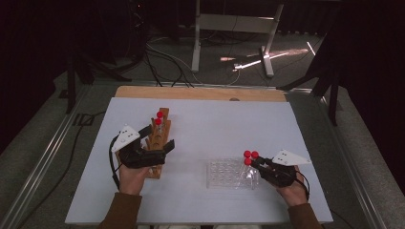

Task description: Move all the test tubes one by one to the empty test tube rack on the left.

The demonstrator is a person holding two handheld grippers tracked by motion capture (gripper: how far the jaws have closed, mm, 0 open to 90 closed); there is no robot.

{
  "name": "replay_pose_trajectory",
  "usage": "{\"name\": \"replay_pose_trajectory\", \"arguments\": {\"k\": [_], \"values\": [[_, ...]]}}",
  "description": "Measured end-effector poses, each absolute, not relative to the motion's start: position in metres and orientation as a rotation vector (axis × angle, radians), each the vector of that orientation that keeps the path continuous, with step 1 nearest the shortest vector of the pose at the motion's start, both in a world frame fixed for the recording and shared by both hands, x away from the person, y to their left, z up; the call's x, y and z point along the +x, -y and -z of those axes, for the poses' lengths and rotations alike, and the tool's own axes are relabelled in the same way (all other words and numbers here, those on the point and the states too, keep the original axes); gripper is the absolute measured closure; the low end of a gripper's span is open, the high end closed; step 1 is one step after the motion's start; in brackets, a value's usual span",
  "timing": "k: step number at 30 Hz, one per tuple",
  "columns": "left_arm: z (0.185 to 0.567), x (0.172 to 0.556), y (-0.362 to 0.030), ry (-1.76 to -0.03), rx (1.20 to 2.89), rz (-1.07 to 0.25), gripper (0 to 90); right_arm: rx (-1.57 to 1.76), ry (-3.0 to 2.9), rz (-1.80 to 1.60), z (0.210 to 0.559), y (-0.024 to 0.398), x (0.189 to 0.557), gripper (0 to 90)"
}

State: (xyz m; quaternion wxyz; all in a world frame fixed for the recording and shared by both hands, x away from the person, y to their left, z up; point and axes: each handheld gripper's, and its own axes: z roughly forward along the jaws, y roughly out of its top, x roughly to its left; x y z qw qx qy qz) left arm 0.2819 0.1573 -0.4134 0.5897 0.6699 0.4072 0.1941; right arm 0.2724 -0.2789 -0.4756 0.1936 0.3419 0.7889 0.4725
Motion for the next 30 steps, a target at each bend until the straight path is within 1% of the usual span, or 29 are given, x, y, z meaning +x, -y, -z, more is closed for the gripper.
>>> {"name": "replay_pose_trajectory", "arguments": {"k": [12, 30], "values": [[0.412, 0.282, -0.157, -0.941, 1.555, -0.447, 0.6, 0.954, -2.21, -1.325, 0.475, 0.279, 0.272, 74.7], [0.414, 0.282, -0.156, -0.946, 1.561, -0.439, 0.6, 0.961, -2.154, -1.376, 0.46, 0.282, 0.268, 74.7]]}}
